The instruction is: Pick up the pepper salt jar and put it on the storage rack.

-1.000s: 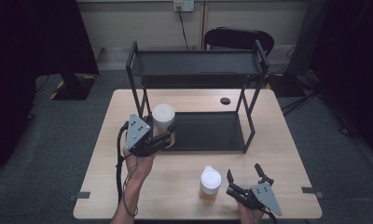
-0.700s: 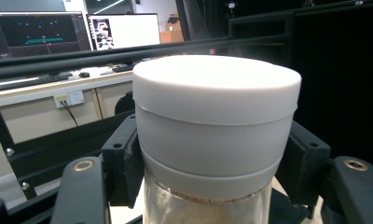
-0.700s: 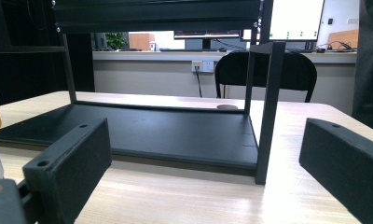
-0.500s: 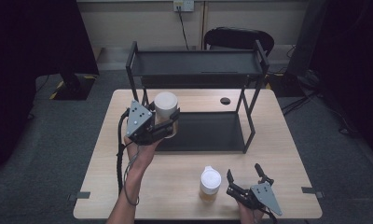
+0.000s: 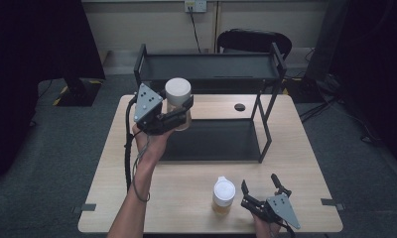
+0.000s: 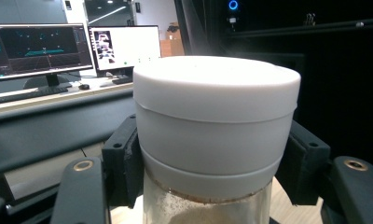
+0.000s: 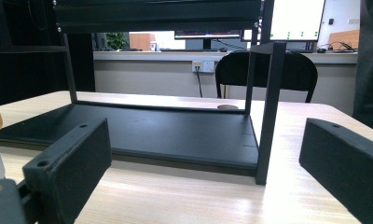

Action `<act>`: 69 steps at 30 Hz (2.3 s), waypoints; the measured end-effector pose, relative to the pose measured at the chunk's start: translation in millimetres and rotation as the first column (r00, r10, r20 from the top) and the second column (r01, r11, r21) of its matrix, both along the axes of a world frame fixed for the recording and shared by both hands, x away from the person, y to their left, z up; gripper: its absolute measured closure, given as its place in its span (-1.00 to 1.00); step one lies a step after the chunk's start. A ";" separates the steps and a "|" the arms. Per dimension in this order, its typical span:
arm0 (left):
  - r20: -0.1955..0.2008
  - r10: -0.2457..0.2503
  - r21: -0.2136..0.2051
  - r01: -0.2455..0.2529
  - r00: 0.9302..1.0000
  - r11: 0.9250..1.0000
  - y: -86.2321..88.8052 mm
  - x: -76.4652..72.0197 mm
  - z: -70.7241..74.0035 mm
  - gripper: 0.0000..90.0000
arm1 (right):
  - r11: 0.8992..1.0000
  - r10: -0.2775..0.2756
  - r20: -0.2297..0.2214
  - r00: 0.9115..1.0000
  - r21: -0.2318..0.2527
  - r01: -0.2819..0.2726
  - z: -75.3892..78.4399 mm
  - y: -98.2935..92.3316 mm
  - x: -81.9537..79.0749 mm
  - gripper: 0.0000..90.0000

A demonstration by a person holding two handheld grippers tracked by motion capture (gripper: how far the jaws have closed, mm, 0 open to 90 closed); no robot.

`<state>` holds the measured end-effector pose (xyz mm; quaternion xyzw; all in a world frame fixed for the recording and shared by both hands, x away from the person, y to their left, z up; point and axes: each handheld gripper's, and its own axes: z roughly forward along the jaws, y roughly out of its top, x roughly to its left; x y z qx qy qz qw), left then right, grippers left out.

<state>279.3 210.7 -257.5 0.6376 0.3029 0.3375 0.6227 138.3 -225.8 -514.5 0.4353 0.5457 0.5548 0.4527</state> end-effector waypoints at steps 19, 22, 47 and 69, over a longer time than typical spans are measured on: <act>0.044 0.044 -0.040 -0.042 0.998 0.998 -9.0 25.4 51.3 -0.22 | 1.000 0.003 0.000 1.000 0.001 -0.003 0.0 -0.4 0.1 -0.98; 0.043 0.046 -0.044 -0.044 0.998 0.998 -11.4 32.1 59.5 -0.22 | 1.000 0.002 0.000 1.000 0.001 -0.002 0.0 -0.3 0.0 -0.98; 0.000 0.141 -0.054 -0.141 0.990 0.989 -28.0 95.0 72.5 -0.22 | 1.000 0.010 0.000 1.000 0.001 -0.010 0.0 -1.5 -0.1 -0.98; -0.029 0.155 -0.049 -0.156 0.988 0.987 -27.7 102.0 69.5 -0.22 | 1.000 0.009 0.000 1.000 0.002 -0.009 0.0 -1.3 -0.2 -0.98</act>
